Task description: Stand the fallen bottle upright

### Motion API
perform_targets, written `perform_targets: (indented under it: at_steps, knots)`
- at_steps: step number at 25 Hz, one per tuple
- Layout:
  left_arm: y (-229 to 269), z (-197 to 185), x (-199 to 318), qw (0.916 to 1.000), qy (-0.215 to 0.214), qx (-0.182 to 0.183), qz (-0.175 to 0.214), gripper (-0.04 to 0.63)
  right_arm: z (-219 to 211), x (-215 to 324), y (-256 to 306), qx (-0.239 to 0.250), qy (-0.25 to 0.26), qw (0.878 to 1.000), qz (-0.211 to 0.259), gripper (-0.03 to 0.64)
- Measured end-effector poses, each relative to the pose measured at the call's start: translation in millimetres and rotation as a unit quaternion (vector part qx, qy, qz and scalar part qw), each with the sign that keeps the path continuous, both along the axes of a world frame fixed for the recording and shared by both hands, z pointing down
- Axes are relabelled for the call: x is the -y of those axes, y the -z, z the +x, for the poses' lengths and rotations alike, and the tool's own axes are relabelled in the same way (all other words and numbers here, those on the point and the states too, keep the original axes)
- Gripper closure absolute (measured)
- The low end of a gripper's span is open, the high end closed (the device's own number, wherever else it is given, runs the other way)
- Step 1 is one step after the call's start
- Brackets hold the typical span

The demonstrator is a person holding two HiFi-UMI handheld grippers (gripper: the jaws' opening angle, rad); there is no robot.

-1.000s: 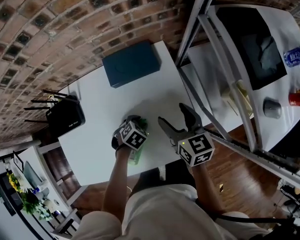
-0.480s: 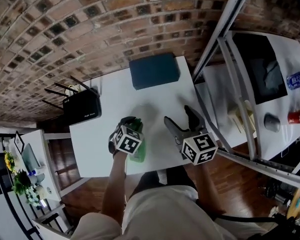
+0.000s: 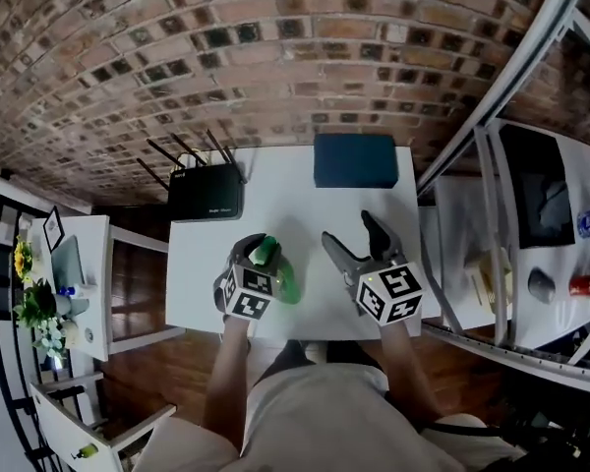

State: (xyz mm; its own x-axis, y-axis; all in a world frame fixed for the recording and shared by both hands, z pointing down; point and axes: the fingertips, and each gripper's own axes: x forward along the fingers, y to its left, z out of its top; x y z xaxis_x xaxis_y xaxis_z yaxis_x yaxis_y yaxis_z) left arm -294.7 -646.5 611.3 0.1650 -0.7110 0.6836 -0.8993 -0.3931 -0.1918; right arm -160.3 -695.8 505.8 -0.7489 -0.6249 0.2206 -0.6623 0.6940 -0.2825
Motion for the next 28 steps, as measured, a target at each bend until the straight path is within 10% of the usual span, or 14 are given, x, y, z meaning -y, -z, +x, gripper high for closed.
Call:
perform_targets:
  at_steps: [11,18,28]
  knots:
    - [27,17,-52,0.9960,-0.029,0.047,0.070,0.445,-45,-14,13,-0.001,0.063,0.998,0.019,0.253]
    - [27,44,-88,0.9949,-0.027,0.014,0.097,0.426,-47,-37,21,0.000,0.079,0.997,0.025,0.253]
    - [26,29,-104,0.9760,0.105,-0.101,0.162,0.362,-22,-67,-1,-0.001,0.092,0.996,-0.001,0.253]
